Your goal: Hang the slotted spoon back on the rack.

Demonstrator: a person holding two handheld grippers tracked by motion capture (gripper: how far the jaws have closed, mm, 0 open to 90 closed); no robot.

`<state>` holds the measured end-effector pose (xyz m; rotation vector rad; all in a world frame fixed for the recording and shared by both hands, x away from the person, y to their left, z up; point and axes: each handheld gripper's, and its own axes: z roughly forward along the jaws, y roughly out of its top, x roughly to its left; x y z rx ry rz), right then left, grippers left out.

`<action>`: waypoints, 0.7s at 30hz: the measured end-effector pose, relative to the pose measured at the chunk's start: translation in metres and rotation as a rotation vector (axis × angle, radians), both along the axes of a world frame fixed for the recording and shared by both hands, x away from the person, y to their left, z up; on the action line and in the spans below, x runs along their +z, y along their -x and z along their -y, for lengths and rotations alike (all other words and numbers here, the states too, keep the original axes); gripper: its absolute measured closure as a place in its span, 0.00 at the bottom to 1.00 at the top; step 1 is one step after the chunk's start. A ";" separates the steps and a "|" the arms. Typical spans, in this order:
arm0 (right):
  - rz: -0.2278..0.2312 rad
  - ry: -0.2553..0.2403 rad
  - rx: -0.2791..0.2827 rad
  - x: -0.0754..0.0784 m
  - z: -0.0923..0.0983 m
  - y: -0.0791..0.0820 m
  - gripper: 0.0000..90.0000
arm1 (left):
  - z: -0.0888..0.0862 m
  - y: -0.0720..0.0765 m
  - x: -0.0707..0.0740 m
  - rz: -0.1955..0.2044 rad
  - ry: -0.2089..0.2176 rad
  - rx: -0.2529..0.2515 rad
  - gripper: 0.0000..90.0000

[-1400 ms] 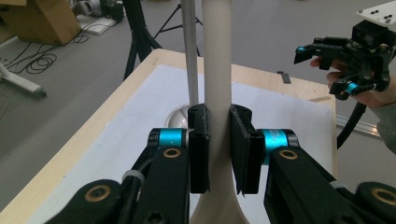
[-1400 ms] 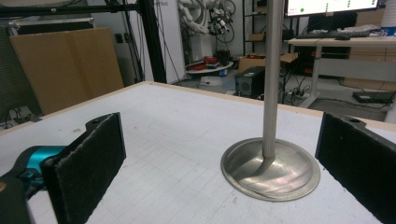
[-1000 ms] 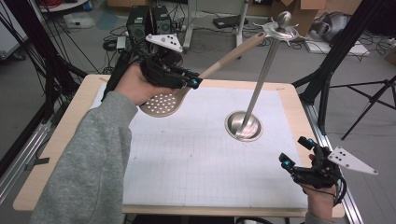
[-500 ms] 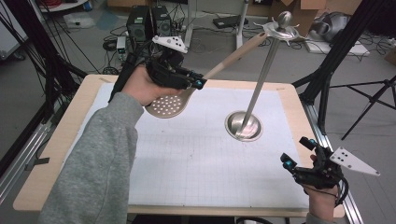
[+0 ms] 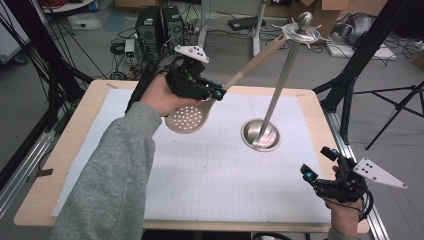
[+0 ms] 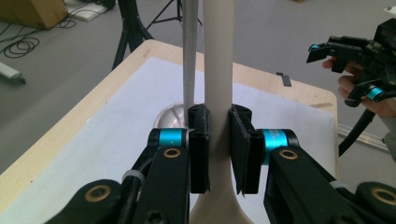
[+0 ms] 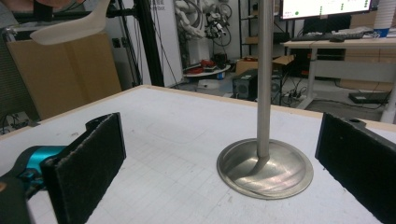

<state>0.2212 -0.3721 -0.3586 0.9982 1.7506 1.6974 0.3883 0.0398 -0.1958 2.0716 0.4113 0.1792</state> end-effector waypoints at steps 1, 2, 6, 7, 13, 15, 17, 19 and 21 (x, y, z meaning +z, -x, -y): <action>-0.001 -0.001 0.000 0.000 0.000 0.000 0.01 | 0.001 -0.001 -0.001 -0.002 -0.001 0.001 0.87; -0.002 -0.001 0.000 0.000 0.000 0.000 0.01 | 0.003 -0.001 -0.003 -0.004 -0.002 0.005 0.87; 0.003 -0.002 -0.002 0.000 0.001 0.000 0.01 | 0.009 -0.004 -0.008 -0.012 -0.011 0.008 0.87; 0.003 -0.002 -0.002 0.000 0.001 0.000 0.01 | 0.009 -0.004 -0.008 -0.012 -0.011 0.008 0.87; -0.005 0.005 -0.011 -0.001 0.001 -0.001 0.01 | 0.022 -0.007 -0.014 -0.016 -0.028 0.005 0.87; -0.005 0.007 -0.008 -0.002 0.001 -0.001 0.01 | 0.025 -0.008 -0.016 -0.014 -0.040 0.011 0.87; -0.004 0.004 -0.008 -0.001 0.001 0.000 0.01 | 0.027 -0.010 -0.018 -0.017 -0.035 0.016 0.87; -0.002 0.006 -0.009 -0.001 0.001 0.000 0.01 | 0.030 -0.011 -0.019 -0.016 -0.039 0.014 0.87; -0.004 0.004 -0.008 -0.001 0.001 0.000 0.01 | 0.032 -0.012 -0.021 -0.017 -0.044 0.014 0.87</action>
